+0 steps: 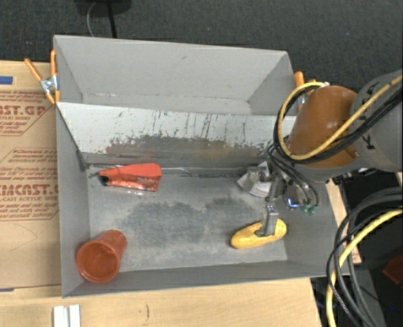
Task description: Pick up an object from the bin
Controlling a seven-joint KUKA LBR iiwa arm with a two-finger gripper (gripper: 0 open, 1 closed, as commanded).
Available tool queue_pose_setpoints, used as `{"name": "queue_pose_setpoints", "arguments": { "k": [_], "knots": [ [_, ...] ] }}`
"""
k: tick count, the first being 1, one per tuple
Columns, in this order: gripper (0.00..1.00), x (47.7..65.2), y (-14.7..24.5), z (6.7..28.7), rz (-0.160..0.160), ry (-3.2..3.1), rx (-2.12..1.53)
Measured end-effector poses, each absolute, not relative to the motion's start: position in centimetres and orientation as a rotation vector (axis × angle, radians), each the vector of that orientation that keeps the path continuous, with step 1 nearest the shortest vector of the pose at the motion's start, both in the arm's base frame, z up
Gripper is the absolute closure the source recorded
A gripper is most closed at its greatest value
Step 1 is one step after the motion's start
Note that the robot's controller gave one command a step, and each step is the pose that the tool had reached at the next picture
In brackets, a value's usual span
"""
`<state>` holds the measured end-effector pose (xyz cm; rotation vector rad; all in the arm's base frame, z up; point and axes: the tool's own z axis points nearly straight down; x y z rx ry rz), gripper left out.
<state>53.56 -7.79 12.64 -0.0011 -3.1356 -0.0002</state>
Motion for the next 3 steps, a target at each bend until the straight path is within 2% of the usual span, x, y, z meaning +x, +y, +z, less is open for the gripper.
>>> {"name": "queue_pose_setpoints", "arguments": {
  "k": [1,2,3],
  "knots": [
    [0.0,53.7,-7.8,13.1,0.001,-3.142,0.001],
    [0.0,52.5,-10.0,10.1,0.0,-3.147,-0.048],
    [1.0,50.8,-12.4,7.6,0.0,-3.092,0.571]
  ]
}}
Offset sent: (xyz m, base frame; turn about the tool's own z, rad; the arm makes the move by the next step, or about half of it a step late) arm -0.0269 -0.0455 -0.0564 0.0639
